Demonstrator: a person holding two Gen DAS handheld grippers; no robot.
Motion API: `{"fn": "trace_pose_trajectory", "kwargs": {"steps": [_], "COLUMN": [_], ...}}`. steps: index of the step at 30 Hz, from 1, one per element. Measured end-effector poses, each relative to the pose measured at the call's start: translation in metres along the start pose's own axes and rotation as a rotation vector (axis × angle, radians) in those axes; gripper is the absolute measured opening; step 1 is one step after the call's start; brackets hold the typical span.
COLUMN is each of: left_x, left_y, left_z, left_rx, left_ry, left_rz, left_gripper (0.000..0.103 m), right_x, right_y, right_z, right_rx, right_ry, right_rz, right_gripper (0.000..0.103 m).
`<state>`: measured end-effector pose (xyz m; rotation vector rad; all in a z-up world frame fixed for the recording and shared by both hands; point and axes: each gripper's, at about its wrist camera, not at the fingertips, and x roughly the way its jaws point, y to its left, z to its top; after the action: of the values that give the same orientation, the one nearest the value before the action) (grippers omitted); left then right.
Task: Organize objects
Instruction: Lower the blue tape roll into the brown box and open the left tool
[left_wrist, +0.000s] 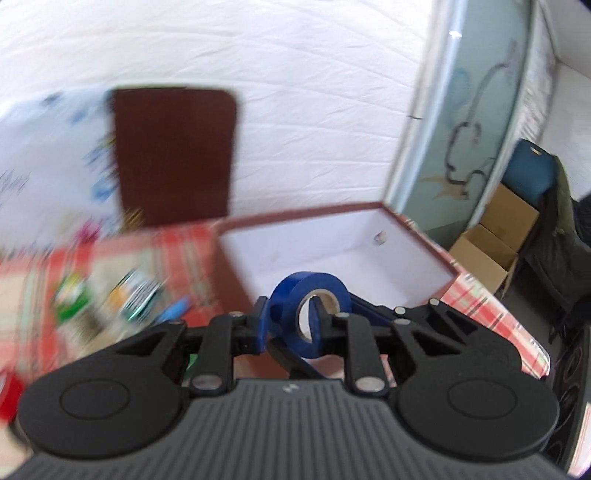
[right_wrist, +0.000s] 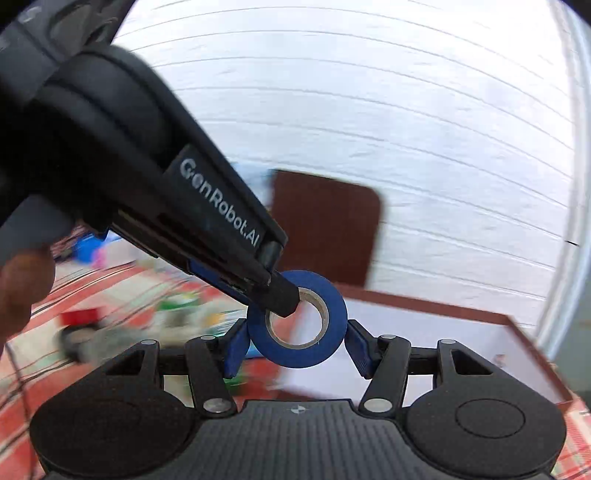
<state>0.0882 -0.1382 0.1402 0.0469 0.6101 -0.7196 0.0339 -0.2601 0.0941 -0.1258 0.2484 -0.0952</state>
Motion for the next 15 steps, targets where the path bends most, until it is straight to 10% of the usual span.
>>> {"fn": "trace_pose_trajectory", "kwargs": {"steps": [7, 15], "left_x": [0.066, 0.023], "left_y": [-0.029, -0.006], "left_z": [0.001, -0.015], "left_rx": [0.022, -0.017], "left_ry": [0.110, 0.055], "left_rz": [0.044, 0.065], "left_gripper": [0.041, 0.050], "right_x": [0.029, 0.001], "right_y": [-0.050, -0.040], "right_z": [-0.024, -0.027], "right_rx": [0.079, 0.135], "right_ry": [0.093, 0.024], "right_rz": [-0.077, -0.053], "right_gripper": [0.065, 0.064]}}
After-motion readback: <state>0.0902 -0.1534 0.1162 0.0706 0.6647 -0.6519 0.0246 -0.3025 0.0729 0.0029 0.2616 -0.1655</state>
